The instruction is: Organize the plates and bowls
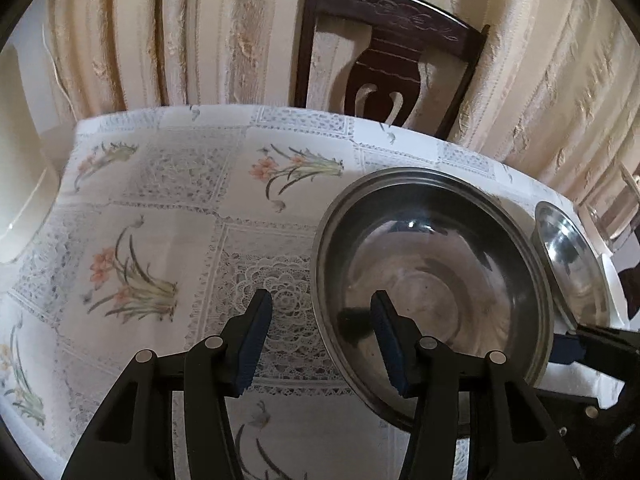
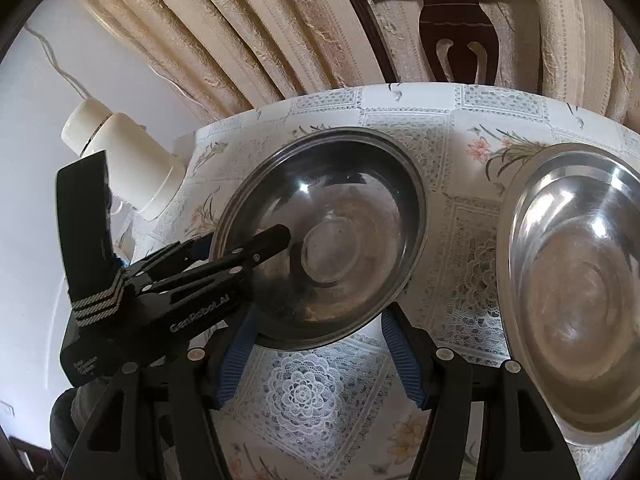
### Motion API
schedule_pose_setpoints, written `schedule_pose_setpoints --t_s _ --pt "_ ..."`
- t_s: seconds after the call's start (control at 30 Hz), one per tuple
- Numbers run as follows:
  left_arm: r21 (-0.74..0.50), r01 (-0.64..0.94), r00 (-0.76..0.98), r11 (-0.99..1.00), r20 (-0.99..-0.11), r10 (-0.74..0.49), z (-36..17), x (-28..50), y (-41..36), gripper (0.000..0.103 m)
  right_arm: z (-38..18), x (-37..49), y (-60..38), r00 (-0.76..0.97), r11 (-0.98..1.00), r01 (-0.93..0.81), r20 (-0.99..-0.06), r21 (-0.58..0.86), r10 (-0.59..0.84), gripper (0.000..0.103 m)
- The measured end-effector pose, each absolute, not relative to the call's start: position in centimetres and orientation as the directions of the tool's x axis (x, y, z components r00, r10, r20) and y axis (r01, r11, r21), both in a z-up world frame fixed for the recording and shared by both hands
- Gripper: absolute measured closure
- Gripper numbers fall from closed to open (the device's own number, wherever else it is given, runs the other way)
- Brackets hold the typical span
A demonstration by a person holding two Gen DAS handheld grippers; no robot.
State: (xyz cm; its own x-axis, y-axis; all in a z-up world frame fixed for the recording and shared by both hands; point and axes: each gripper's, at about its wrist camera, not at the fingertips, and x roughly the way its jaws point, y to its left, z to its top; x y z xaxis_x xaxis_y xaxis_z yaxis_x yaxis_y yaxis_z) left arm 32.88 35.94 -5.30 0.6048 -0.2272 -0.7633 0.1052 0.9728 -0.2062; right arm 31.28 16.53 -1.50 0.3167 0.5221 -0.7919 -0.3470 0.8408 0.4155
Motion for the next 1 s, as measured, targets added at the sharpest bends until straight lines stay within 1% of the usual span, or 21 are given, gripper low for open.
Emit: schedule_pose_setpoints --t_s 0.17,0.37,0.47,0.7,0.87,1.0 --pt "-0.164 0.13 0.633 0.978 -0.745 -0.209 -4.3 31.8 35.6 0.051 -1.3 31.1 16.4 0.324 0.835 -0.352 -0.782 0.423 0.533 0.036" --pt "-0.07 0.178 0.679 0.982 -0.713 -0.174 -2.6 30.5 34.2 0.053 -1.1 30.7 16.1 0.331 0.832 -0.361 -0.776 0.421 0.537 0.036" --pt "-0.065 0.179 0.673 0.982 -0.72 -0.17 -2.8 30.8 34.2 0.053 -1.5 31.0 15.8 0.322 0.828 -0.344 -0.773 0.442 0.547 0.036" --pt "-0.147 0.12 0.63 0.982 -0.753 -0.19 -4.3 33.1 35.9 0.053 -1.9 32.0 16.7 0.295 0.828 -0.351 -0.788 0.437 0.54 0.036" --pt "-0.168 0.095 0.61 0.981 -0.769 -0.191 -5.5 34.5 37.0 0.053 -2.6 32.7 17.4 0.275 0.832 -0.355 -0.803 0.426 0.529 0.036" --pt "-0.21 0.095 0.603 0.973 -0.765 -0.224 -6.0 35.3 37.4 0.053 -2.7 32.9 17.8 0.265 0.826 -0.366 -0.803 0.429 0.534 0.036"
